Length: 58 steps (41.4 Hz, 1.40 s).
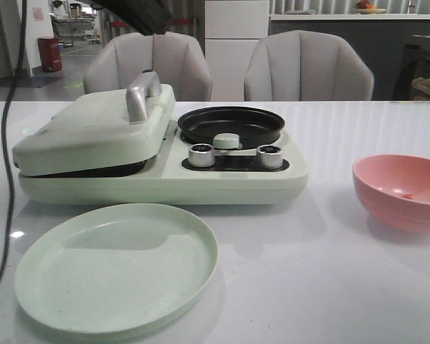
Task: Make breakfast with bread and shrimp
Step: 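Close the press lid over the bread with the left gripper, then move the right gripper toward the pink bowl of shrimp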
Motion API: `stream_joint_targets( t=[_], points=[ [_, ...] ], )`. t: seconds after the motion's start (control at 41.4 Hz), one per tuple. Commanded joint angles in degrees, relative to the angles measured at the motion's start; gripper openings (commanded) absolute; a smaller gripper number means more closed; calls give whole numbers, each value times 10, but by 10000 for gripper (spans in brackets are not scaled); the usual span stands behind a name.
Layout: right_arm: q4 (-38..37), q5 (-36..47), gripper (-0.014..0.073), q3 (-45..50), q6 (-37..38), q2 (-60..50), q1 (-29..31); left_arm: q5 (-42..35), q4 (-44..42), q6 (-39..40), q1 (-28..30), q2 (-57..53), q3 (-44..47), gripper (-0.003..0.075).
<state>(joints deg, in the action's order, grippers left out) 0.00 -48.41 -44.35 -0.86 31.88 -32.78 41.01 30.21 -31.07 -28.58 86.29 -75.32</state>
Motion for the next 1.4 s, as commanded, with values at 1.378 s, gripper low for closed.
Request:
stream_joint_targets(
  t=[1.378],
  points=[
    [-28,23,444,-16,20,3,5,-47,-241,229,-147,-350,245,104]
  ],
)
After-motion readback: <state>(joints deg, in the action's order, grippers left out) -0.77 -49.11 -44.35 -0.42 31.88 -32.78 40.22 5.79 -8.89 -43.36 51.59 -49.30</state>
